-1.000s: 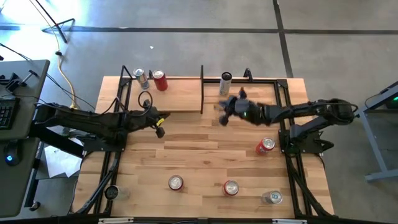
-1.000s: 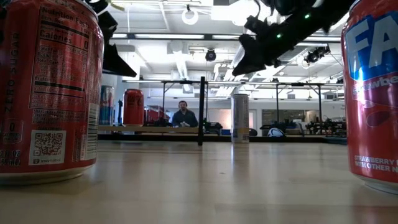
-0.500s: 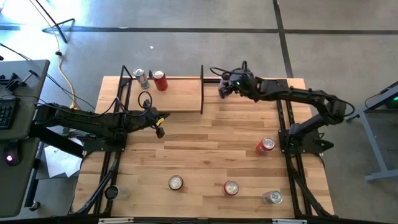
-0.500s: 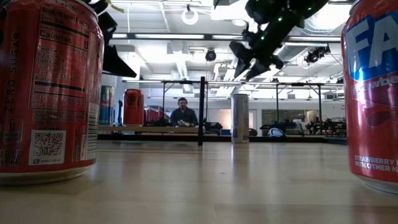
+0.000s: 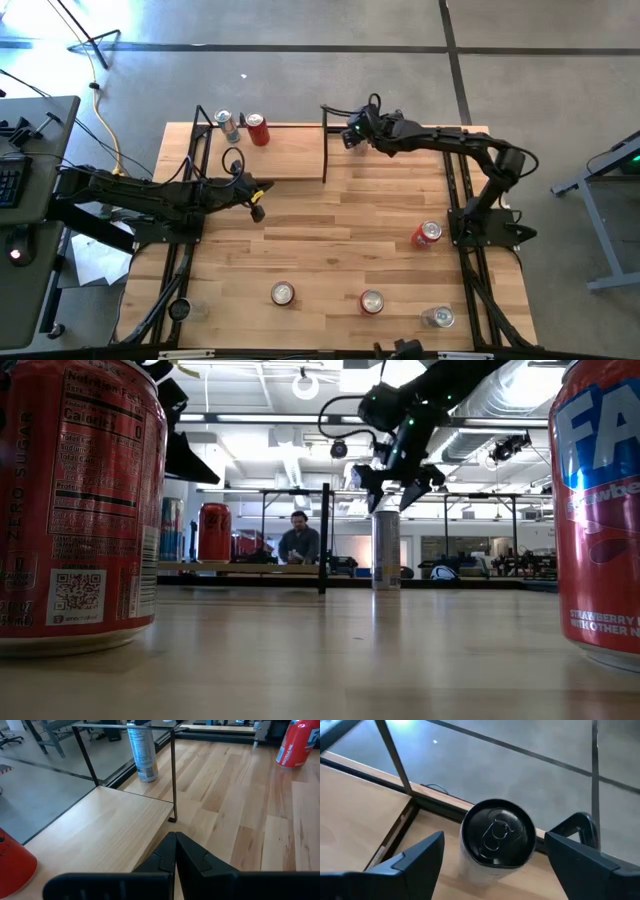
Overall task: Place canned beverage on shelf
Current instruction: Put the top white yellow soda can on the shelf
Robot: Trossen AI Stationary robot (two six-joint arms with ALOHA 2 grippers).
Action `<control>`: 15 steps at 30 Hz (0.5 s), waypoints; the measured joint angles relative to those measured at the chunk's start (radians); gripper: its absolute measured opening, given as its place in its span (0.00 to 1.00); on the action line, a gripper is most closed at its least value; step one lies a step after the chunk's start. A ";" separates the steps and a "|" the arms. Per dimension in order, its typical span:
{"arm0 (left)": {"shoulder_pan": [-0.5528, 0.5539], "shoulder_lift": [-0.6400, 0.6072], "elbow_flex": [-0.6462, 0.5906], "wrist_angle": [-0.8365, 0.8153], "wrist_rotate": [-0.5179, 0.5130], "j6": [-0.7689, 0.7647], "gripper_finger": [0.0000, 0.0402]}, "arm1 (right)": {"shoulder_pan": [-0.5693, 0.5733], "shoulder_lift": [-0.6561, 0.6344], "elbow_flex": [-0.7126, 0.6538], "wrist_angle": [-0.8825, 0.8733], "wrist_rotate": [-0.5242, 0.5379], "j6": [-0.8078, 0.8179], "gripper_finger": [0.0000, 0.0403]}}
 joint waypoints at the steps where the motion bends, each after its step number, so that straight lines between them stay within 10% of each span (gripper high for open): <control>1: 0.000 0.000 0.000 0.000 0.000 0.000 0.00 | -0.005 0.007 0.000 0.007 -0.001 0.005 0.81; 15: -0.001 0.000 0.000 0.003 -0.005 -0.006 0.00 | -0.039 0.082 -0.001 0.067 0.024 0.081 0.80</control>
